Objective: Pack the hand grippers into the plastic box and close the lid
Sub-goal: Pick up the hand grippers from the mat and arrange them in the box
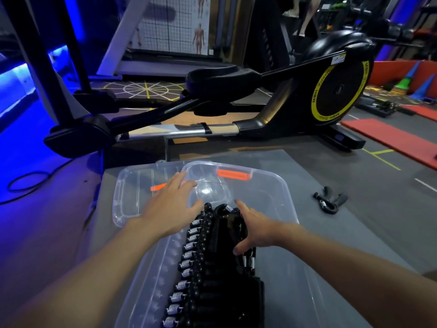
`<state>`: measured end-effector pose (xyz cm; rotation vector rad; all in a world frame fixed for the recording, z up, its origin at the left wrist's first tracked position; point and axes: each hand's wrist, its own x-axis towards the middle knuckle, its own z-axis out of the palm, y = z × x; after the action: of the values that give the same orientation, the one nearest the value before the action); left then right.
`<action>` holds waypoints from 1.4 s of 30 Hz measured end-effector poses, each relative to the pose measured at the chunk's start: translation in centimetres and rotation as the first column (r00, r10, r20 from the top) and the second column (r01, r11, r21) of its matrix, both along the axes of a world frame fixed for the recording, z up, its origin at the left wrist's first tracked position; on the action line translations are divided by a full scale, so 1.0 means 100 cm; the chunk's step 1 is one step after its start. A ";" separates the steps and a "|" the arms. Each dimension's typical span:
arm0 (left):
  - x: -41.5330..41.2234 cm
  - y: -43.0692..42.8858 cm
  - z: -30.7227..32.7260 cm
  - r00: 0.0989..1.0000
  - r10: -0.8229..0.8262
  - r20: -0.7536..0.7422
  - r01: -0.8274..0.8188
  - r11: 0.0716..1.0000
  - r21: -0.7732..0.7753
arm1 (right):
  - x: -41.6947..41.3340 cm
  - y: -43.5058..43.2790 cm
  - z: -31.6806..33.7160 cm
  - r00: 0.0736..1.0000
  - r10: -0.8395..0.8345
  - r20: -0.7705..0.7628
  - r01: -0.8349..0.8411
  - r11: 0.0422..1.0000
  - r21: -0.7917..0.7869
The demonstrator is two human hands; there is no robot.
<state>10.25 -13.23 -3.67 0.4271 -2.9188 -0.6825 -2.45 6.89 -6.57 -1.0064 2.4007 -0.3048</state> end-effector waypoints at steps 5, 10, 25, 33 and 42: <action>-0.014 0.021 0.009 1.000 -0.025 0.006 0.026 0.971 -0.238 | -0.003 0.005 0.042 0.981 -0.109 -0.163 0.044 0.931 -0.361; -0.051 0.087 0.026 0.967 -0.216 -0.133 0.181 0.954 -0.237 | -0.044 0.047 0.064 0.865 -0.492 -0.095 0.299 0.658 -0.691; -0.177 0.168 -0.006 0.935 -0.303 0.182 0.347 0.887 -0.305 | -0.208 0.190 -0.101 0.683 -0.730 -0.015 0.690 0.652 -0.313; -0.175 0.171 -0.007 0.940 -0.288 0.184 0.336 0.880 -0.336 | -0.264 0.195 -0.126 0.598 -0.801 -0.008 0.765 0.574 -0.290; -0.173 0.173 -0.003 0.934 -0.288 0.213 0.349 0.867 -0.357 | -0.260 0.192 -0.125 0.586 -0.778 -0.225 0.766 0.623 -0.159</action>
<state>-7.06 4.11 -3.94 -0.0561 -3.1966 -0.0785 -28.46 26.13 -19.05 0.0977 2.9891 -0.5493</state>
